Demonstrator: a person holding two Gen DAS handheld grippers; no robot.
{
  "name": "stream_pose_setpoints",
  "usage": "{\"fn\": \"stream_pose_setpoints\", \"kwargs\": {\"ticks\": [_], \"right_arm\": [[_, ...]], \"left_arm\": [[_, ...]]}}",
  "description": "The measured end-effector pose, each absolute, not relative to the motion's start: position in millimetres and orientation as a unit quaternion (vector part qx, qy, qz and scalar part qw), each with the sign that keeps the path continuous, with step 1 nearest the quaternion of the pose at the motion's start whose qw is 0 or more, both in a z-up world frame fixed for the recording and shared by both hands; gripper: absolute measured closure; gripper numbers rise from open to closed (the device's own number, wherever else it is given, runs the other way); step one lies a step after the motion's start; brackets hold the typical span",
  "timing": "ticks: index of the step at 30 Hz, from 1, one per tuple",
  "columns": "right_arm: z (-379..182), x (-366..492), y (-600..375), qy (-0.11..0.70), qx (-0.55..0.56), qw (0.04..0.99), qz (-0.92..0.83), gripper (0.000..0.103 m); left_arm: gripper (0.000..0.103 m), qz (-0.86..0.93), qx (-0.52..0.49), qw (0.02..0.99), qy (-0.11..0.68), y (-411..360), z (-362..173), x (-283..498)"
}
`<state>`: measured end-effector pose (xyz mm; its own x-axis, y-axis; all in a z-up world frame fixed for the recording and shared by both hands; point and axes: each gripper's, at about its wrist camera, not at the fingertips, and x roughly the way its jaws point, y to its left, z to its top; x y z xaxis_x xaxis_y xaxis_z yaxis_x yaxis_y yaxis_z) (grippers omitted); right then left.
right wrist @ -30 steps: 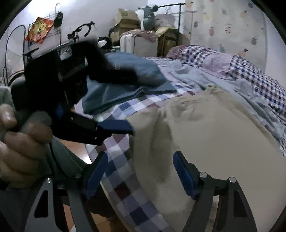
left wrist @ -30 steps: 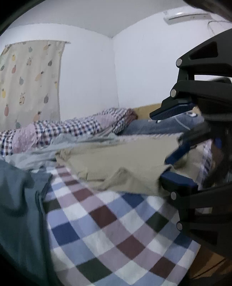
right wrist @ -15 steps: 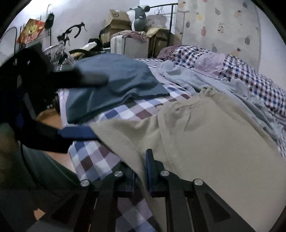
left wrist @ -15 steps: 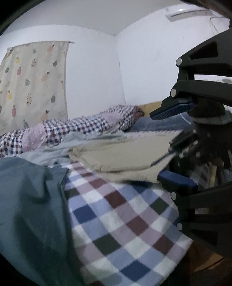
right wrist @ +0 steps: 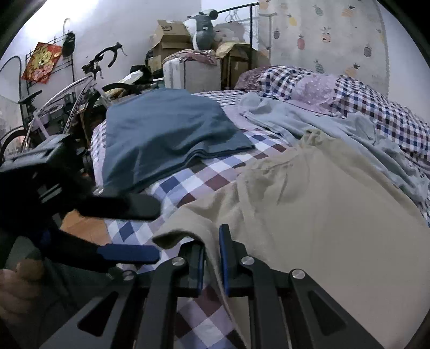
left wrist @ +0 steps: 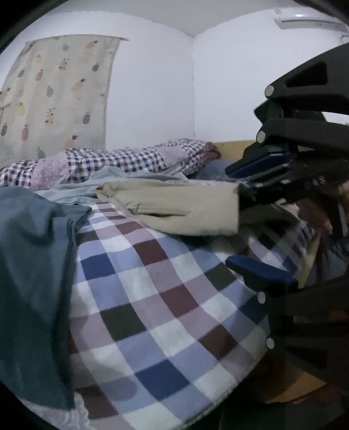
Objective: Fold clothes
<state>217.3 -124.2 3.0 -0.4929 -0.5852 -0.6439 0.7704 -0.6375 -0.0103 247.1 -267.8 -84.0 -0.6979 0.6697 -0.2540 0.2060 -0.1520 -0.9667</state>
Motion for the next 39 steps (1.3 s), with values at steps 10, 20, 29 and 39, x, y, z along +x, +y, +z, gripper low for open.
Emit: {"fn": "stream_pose_setpoints", "kwargs": {"ticks": [10, 20, 29, 39], "right_arm": [[-6.0, 233.6, -129.5, 0.19, 0.303, 0.4, -0.844, 0.093], [-15.0, 244.7, -137.0, 0.274, 0.244, 0.297, -0.881, 0.039], [-21.2, 213.2, -151.6, 0.277, 0.246, 0.263, -0.891, 0.034], [-4.2, 178.0, -146.2, 0.225, 0.27, 0.304, -0.886, 0.094]], "left_arm": [[0.068, 0.702, -0.332, 0.167, -0.607, -267.9, -79.7, 222.0], [0.1, 0.726, -0.327, 0.178, -0.579, -264.7, -62.2, 220.2], [0.1, 0.726, -0.303, 0.217, -0.578, -259.7, -46.1, 215.3], [0.083, 0.746, -0.321, 0.196, -0.55, -269.7, -35.0, 196.7]]}}
